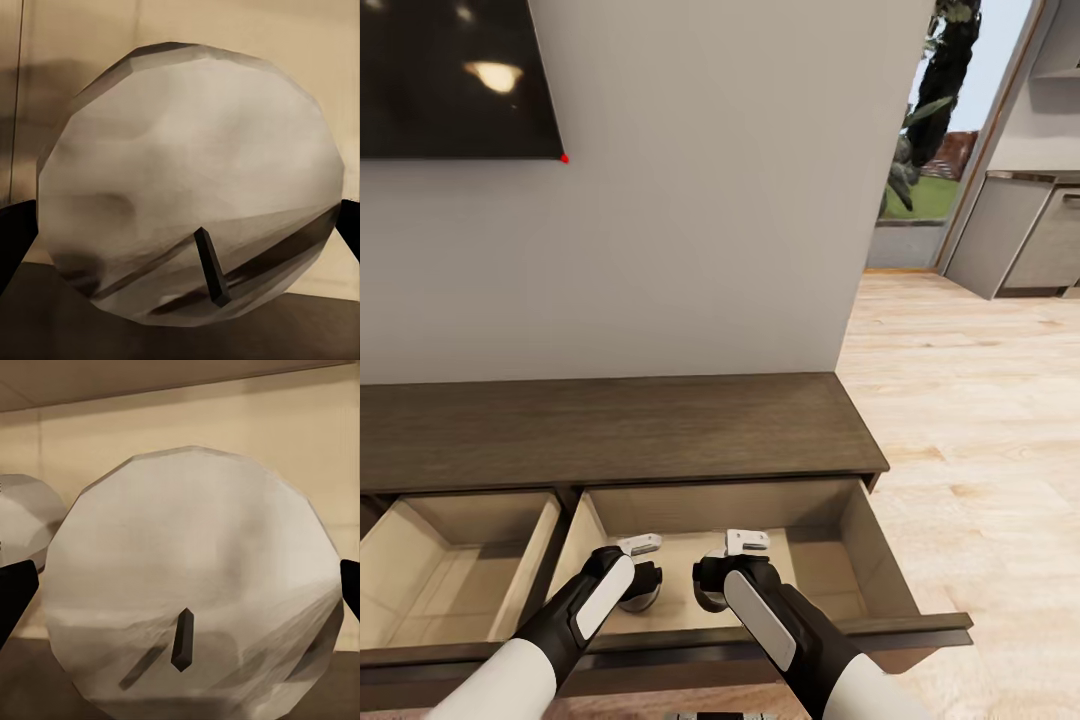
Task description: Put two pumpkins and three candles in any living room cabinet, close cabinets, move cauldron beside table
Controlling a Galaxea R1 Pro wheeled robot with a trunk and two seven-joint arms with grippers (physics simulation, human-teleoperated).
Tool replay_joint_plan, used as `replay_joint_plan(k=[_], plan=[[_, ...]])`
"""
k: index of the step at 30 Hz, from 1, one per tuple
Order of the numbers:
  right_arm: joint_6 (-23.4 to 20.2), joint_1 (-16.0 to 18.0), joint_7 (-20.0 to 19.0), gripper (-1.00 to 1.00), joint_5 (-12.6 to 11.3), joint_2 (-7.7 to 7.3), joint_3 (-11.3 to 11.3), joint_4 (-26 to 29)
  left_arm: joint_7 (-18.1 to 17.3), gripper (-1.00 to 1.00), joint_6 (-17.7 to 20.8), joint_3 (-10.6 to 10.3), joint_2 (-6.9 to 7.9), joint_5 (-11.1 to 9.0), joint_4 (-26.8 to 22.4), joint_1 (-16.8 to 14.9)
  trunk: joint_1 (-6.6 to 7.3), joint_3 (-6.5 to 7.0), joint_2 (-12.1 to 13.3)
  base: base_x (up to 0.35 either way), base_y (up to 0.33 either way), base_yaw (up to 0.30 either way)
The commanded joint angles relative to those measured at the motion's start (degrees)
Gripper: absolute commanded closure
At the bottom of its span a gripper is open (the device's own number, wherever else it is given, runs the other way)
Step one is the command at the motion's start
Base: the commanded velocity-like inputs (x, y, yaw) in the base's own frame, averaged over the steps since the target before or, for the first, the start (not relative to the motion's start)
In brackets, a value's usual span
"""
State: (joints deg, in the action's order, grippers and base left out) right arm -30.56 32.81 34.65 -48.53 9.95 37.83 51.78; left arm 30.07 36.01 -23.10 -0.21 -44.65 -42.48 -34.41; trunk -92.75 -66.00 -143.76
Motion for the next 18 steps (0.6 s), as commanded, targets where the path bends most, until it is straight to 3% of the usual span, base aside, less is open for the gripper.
replay_joint_plan(k=[1, 7, 10, 18], plan=[[0.0, 0.1, 0.5, 1.0, -0.4, -0.02, 0.1, 0.1, 0.6, 1.0, 0.0, -0.2, 0.03, -0.5, -0.1, 0.0, -0.01, -0.28, 0.0, 0.0, 0.0, 0.0], [0.8, 0.1, 0.5, 1.0, -0.4, -0.02, 0.1, 0.0, 0.5, 1.0, 0.0, -0.2, 0.03, -0.5, -0.2, 0.0, -0.16, -1.61, -0.1, 0.0, 0.0, 0.0], [2.1, 0.3, 0.5, 1.0, -0.4, -0.05, 0.2, 0.0, 0.7, 1.0, 0.0, -0.2, 0.06, -0.5, -0.8, 0.0, -0.16, -1.61, -0.1, 0.0, 0.0, 0.0], [7.0, 1.1, 0.5, 1.0, -0.2, -0.09, 4.0, -1.9, 0.9, 1.0, 0.0, -0.2, 0.04, -0.5, -1.3, 0.0, -0.16, -1.61, -0.1, 0.0, 0.0, 0.0]])
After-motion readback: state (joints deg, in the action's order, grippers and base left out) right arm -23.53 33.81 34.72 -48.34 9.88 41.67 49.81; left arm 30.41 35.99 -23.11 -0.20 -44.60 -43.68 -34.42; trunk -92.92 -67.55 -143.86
